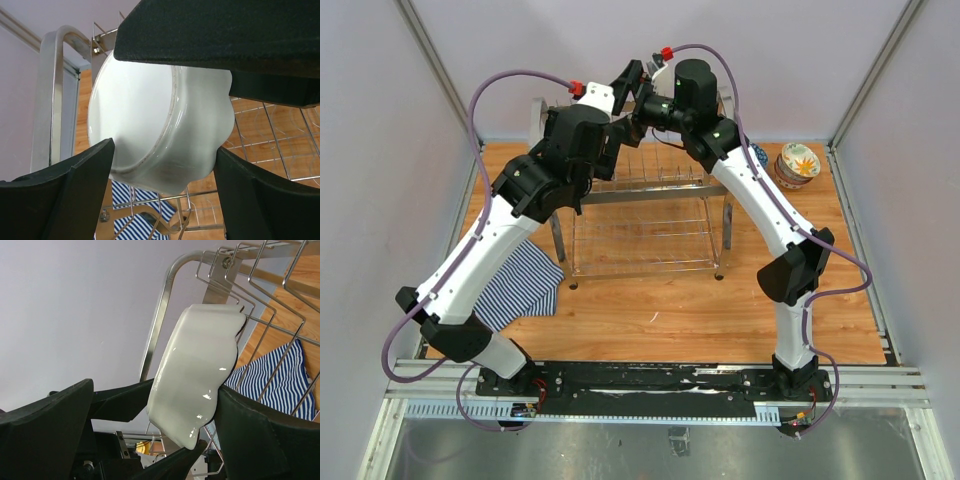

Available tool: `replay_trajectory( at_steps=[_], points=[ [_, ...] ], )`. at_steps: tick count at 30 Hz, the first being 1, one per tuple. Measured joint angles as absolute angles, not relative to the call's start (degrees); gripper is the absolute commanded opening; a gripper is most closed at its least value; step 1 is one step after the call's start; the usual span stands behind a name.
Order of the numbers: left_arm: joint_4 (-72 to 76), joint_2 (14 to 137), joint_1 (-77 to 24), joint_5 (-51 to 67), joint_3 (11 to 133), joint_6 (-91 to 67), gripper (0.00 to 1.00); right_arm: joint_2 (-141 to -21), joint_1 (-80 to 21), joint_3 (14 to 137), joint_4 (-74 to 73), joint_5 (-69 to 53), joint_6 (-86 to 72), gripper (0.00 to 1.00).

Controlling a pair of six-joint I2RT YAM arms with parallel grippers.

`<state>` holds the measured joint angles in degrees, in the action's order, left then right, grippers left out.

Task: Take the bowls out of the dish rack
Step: Adjust the bowl in the dish rack, then pick up the bowl from the dish rack.

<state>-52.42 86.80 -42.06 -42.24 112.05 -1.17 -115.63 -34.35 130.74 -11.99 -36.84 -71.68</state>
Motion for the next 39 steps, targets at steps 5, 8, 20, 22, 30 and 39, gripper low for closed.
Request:
replay_trajectory(
  at_steps=[5,8,20,22,30,39],
  points=[
    [-51.0,86.8,-42.1,-43.5,111.1,-0.5,0.82,-115.7,-34.3,130.8,-11.2,-37.0,-72.4,0.99],
    [-50.2,86.8,-42.2,-44.3,110.6,-0.1,0.81,-115.8,-34.3,130.8,-10.7,-37.0,-72.6,0.99],
    [-44.5,86.8,-42.8,-48.6,107.8,3.3,0.73,-116.0,-35.1,130.9,-9.6,-37.1,-73.6,0.99],
    [-43.5,86.8,-42.9,-49.3,107.4,4.2,0.71,-116.0,-35.4,131.0,-9.6,-37.1,-73.7,0.99],
    [-41.0,86.8,-43.2,-50.8,107.0,6.3,0.64,-116.0,-35.8,131.5,-8.8,-37.8,-74.1,0.99],
    [-39.4,86.5,-43.3,-51.4,107.0,7.4,0.63,-116.0,-35.8,131.7,-7.9,-38.0,-74.8,0.98]
  ],
)
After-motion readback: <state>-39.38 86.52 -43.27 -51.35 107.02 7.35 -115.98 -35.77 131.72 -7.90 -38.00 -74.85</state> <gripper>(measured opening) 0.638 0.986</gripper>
